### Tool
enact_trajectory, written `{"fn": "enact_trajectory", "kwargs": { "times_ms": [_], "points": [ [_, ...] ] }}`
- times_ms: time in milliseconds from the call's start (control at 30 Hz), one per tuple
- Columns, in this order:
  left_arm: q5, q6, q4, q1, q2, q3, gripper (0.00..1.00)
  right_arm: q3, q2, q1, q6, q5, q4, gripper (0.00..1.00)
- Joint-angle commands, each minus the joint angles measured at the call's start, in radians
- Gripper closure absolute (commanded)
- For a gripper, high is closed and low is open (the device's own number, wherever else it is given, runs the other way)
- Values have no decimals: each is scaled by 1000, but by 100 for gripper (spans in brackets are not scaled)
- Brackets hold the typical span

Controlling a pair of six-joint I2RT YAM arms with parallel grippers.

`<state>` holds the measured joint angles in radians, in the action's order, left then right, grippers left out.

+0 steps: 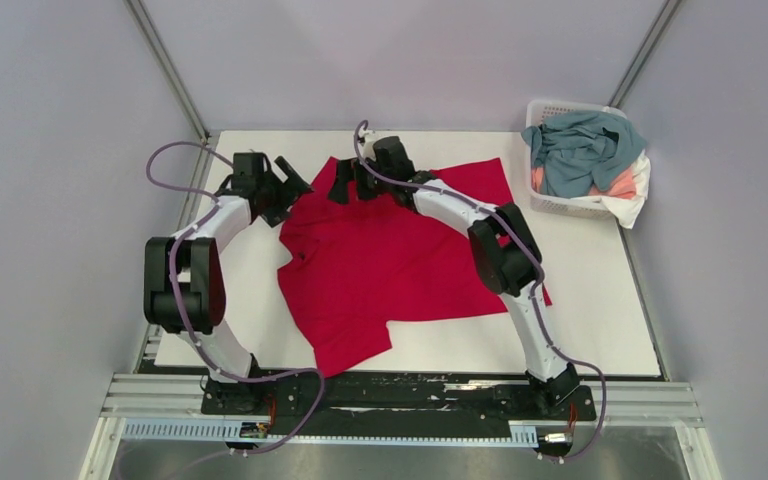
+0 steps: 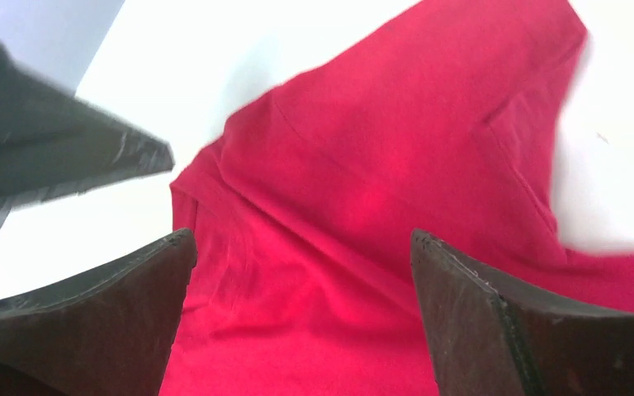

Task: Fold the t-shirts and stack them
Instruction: Flatten out the tshirt

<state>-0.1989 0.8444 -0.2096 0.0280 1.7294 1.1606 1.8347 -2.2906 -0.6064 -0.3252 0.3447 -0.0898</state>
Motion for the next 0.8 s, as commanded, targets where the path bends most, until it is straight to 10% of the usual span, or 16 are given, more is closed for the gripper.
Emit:
{"fn": "enact_trajectory", "kwargs": {
  "times_ms": [0, 400, 600, 767],
  "points": [
    [26, -19, 17, 18, -111, -66, 0, 166, -151, 19, -41, -41, 52, 0],
    [5, -14, 21, 34, -193, -141, 0, 678, -441, 60, 61, -383, 146, 0],
    [-2, -35, -4, 86, -128, -80, 0, 435, -216, 76, 160, -375, 194, 0],
    [-5, -36, -6, 129, -76, -62, 0, -120, 225, 77, 185, -548, 151, 0]
  ]
}}
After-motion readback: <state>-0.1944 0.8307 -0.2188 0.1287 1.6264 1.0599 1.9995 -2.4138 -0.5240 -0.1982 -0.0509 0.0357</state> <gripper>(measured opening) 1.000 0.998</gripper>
